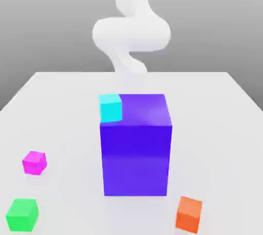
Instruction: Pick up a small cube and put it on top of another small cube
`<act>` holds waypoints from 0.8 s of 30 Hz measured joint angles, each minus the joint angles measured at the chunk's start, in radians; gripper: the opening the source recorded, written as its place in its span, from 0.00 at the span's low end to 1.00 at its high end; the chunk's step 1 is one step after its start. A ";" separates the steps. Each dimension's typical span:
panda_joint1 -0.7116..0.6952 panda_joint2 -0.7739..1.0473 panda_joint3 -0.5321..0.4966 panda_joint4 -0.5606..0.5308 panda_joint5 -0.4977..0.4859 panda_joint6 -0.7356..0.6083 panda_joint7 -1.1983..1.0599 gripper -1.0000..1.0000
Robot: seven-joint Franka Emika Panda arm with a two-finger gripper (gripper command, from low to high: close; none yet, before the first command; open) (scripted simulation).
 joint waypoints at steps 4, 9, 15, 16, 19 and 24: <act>-0.035 0.149 -0.095 -0.074 -0.023 0.090 -0.085 0.50; -0.080 0.325 -0.217 -0.163 -0.030 0.198 -0.201 0.50; -0.136 0.542 -0.362 -0.270 0.010 0.327 -0.374 0.50; -0.144 0.580 -0.384 -0.287 0.024 0.349 -0.409 0.50; -0.201 0.697 -0.424 -0.340 0.091 0.412 -0.529 0.50; -0.328 0.891 -0.344 -0.371 0.280 0.526 -0.739 0.50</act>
